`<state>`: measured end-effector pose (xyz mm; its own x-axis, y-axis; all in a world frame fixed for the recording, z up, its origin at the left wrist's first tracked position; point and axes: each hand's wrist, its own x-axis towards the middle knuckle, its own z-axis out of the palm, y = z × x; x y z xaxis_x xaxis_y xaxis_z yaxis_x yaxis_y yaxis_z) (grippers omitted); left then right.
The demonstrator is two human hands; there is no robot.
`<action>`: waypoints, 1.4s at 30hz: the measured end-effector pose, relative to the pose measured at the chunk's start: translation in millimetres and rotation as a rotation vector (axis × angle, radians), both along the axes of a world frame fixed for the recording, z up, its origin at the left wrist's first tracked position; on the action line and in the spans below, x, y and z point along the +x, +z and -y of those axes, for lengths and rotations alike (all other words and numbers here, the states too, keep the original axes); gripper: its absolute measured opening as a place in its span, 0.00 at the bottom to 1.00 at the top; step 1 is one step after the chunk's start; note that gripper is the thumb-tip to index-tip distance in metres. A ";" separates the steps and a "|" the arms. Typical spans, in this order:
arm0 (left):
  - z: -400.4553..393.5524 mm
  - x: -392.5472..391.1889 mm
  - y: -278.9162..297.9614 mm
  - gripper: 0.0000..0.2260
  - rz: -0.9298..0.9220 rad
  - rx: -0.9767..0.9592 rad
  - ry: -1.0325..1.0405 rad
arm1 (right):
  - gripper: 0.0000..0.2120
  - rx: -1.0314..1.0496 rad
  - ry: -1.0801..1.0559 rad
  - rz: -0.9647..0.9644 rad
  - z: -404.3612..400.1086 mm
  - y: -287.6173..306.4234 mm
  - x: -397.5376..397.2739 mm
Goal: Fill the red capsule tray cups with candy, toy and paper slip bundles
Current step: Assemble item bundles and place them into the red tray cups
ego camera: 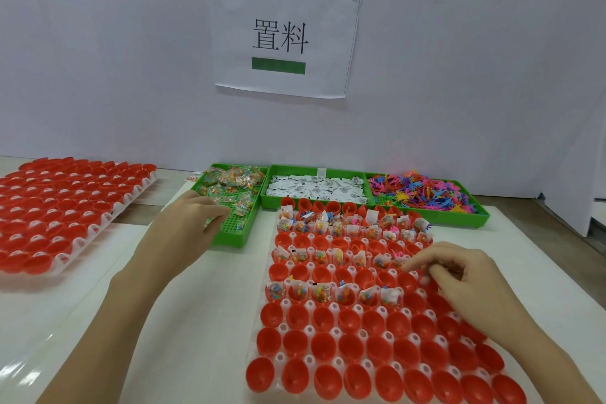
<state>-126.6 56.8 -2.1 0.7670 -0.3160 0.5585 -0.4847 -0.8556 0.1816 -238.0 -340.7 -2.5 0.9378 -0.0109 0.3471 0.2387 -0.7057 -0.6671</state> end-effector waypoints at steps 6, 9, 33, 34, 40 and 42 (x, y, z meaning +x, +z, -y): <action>7.4 -4.0 -0.4 0.04 0.024 -0.096 0.069 | 0.27 0.014 -0.028 -0.016 -0.8 -1.1 0.1; 10.7 -2.1 -4.4 0.05 0.036 -0.102 0.063 | 0.27 0.022 -0.039 -0.014 -1.9 0.1 -1.2; 80.2 -20.8 -14.6 0.05 -0.310 -0.854 -0.382 | 0.08 -0.486 -0.123 -0.180 -59.5 24.8 219.5; 79.5 -20.1 -14.6 0.05 -0.318 -0.880 -0.382 | 0.06 -0.502 -0.126 -0.201 -59.5 22.2 227.5; 71.8 -15.0 -14.8 0.05 -0.311 -0.891 -0.314 | 0.10 -0.634 -0.009 -0.303 -59.3 17.6 249.7; 71.3 -15.1 -14.4 0.04 -0.315 -0.892 -0.306 | 0.09 -0.654 0.027 -0.287 -58.2 18.5 249.4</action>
